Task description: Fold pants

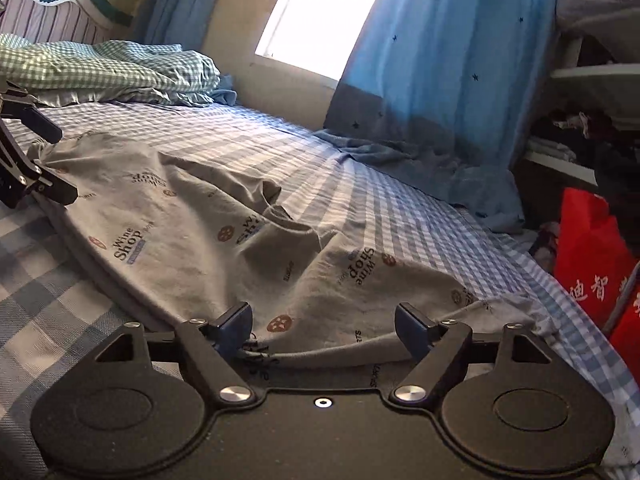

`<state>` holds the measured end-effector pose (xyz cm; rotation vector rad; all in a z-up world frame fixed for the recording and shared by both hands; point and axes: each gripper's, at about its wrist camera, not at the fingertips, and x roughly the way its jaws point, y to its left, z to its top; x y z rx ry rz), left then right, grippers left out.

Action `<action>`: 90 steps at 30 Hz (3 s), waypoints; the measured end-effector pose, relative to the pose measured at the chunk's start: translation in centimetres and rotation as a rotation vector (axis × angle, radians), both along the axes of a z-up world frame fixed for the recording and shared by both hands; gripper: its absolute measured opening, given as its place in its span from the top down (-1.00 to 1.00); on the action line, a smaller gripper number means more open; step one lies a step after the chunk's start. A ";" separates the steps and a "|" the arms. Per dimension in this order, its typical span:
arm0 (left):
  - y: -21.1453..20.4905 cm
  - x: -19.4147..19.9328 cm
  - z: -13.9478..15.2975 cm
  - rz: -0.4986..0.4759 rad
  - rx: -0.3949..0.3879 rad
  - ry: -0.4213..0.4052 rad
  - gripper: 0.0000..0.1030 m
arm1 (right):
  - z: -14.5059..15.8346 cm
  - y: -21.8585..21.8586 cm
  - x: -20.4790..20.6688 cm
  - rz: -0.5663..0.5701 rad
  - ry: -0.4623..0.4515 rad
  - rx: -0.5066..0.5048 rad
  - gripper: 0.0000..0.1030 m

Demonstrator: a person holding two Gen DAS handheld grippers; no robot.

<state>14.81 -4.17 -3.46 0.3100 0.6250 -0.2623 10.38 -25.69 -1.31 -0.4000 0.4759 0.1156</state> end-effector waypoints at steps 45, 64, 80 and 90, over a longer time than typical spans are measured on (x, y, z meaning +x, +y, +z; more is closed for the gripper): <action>-21.6 10.4 -1.7 -0.377 -0.483 0.402 0.64 | 2.3 -27.3 31.3 -0.497 0.383 0.415 -0.21; -22.6 6.8 1.6 -0.406 -0.383 0.269 0.99 | 9.2 -29.6 24.9 -0.539 0.175 0.381 1.00; -25.8 -0.8 1.0 -0.553 -0.107 0.125 1.00 | 5.7 -34.8 -0.6 -0.672 0.022 0.569 1.00; -25.9 -1.4 0.1 -0.551 -0.078 0.127 0.99 | 0.1 -36.6 -4.6 -0.686 -0.023 0.802 0.01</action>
